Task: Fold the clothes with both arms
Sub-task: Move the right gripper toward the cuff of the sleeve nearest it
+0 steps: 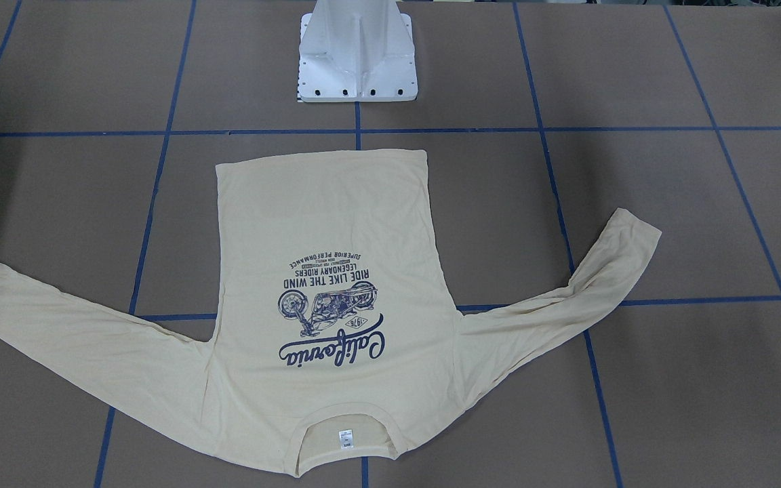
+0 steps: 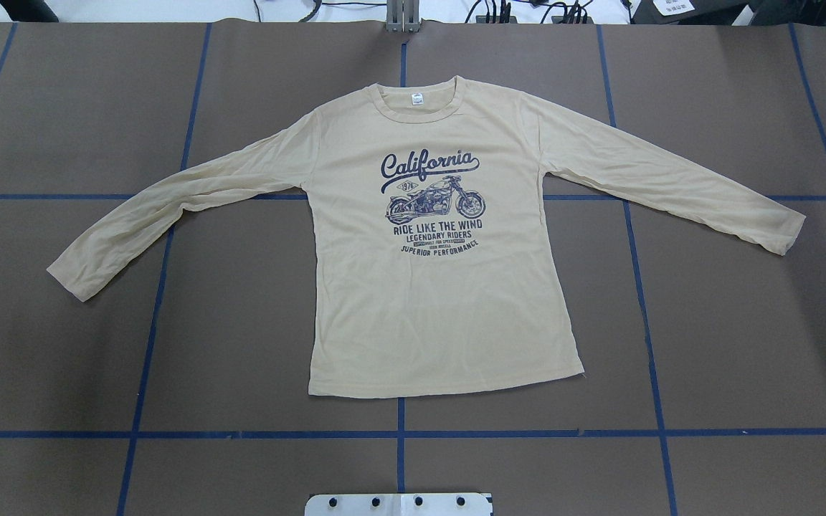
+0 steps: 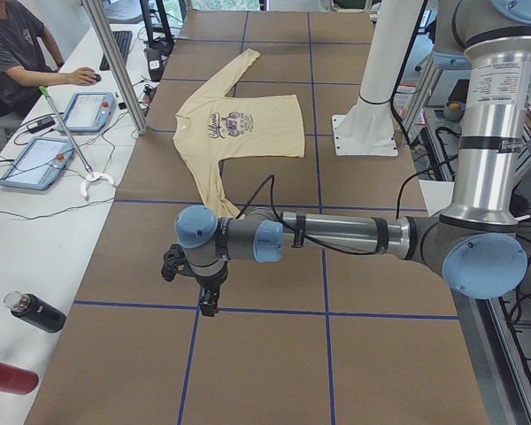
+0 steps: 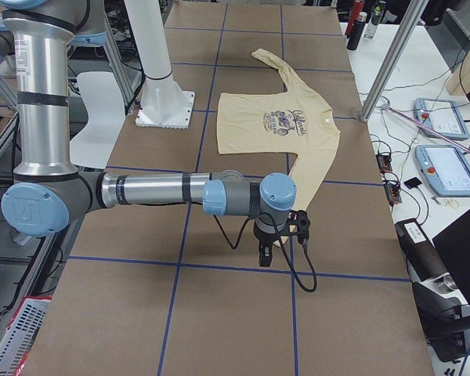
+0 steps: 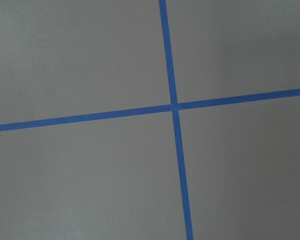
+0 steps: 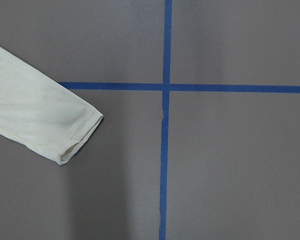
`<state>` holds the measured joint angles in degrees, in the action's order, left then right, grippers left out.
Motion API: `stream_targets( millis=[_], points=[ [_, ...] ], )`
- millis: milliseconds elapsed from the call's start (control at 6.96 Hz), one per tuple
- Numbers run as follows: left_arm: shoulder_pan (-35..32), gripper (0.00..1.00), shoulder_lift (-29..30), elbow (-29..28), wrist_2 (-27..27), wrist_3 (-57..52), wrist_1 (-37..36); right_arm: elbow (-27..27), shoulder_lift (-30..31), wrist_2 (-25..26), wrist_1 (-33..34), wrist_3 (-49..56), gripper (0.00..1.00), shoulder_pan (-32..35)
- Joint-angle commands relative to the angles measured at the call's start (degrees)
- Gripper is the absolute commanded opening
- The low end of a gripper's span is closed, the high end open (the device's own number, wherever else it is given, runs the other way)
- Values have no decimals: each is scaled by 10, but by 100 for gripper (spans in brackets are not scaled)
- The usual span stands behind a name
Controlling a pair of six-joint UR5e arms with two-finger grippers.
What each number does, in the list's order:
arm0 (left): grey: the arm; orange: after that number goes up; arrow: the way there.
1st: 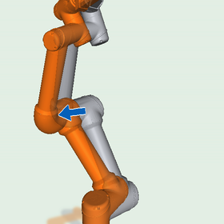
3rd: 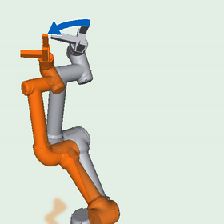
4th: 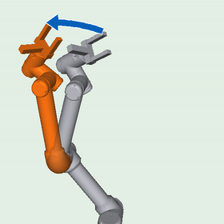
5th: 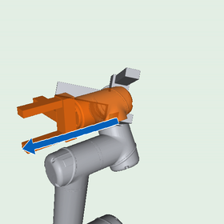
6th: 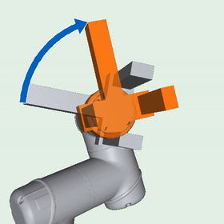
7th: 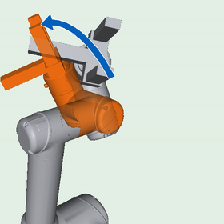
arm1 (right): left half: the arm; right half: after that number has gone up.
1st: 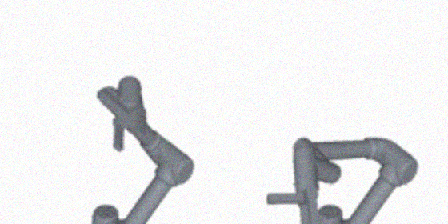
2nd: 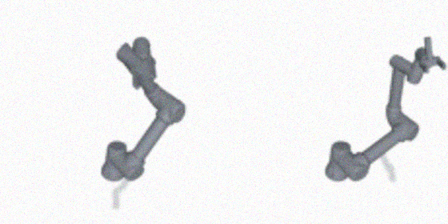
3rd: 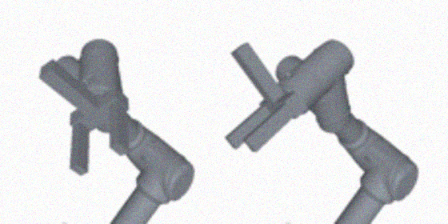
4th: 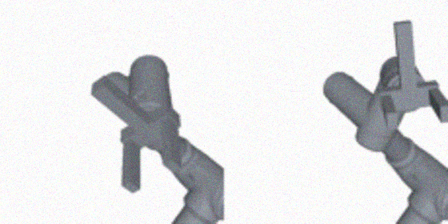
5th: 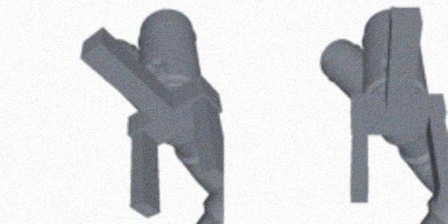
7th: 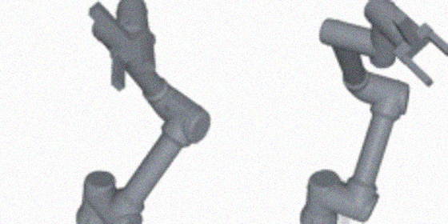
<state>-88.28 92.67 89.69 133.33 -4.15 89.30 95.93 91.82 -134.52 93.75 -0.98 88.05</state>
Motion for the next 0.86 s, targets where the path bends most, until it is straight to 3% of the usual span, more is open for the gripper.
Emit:
stream_targets(
  millis=[0, 431, 575, 719],
  points=[
    [0, 100, -2, 3, 0, 0, 1, 2, -4, -2, -1, -2, 100, -1],
    [5, 100, 27, 21, 0, 1, 5, -2, -9, -1, -22, -1, 100, -2],
    [5, 100, 51, 10, 14, -1, 15, -7, -8, -7, -49, -2, 100, -3],
    [7, 100, 54, 8, 61, 0, 69, -8, -4, -24, -69, -3, 100, -5]
  ],
)
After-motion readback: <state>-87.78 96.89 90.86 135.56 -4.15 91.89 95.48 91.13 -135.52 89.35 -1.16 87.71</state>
